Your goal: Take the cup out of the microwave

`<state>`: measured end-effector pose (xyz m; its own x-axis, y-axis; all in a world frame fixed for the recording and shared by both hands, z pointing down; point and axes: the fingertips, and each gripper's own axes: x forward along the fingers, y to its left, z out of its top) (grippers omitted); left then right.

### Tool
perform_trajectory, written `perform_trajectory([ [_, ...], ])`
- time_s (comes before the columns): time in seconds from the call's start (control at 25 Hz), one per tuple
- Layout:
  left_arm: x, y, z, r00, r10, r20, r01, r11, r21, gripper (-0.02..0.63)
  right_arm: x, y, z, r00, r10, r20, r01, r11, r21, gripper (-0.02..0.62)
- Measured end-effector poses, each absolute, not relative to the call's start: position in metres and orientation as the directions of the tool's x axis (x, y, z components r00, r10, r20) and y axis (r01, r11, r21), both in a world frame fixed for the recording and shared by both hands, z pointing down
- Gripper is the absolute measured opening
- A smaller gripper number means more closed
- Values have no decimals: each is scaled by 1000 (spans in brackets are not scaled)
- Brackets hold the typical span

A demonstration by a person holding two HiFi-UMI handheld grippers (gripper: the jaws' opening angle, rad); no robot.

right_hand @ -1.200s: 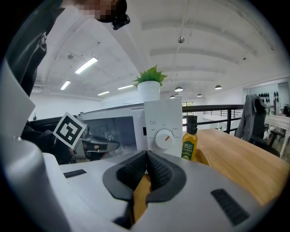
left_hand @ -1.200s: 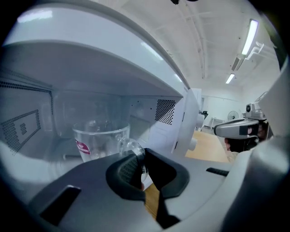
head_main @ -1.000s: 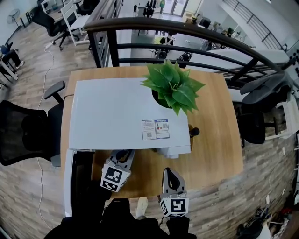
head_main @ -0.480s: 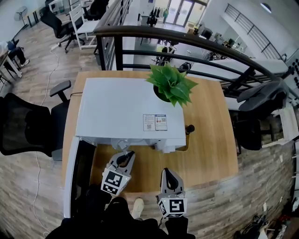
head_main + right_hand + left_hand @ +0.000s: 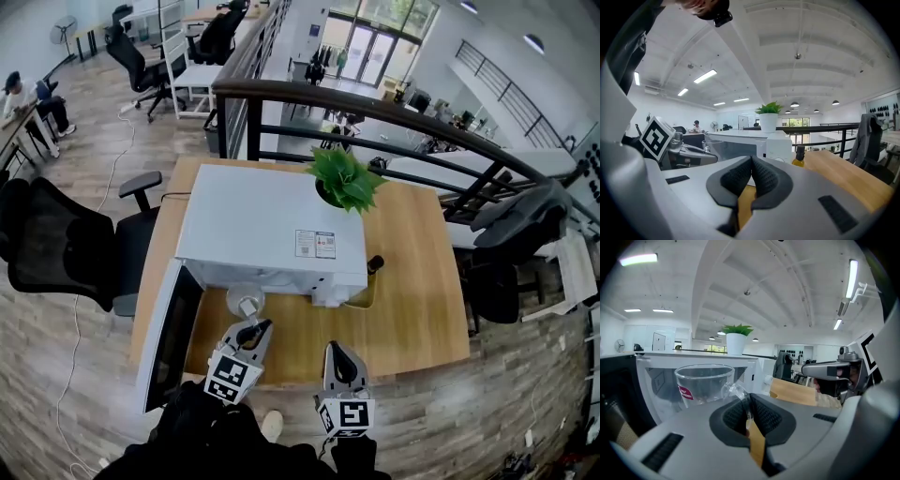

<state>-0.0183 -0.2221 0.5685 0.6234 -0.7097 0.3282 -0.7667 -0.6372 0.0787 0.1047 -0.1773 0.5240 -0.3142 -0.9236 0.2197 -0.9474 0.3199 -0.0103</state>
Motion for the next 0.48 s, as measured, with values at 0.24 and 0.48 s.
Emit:
perform_trajectory([
  [0.24,-29,-197,527,596,-755,273,-792,-609,44,25,98,-155,503,-343,-920,187,-936,351,8,15],
  [0.48,-37,-172,487,574,-790,213,-811,-586,11,25,92,-140,479,-370,-919,136,-926,376,20,15],
])
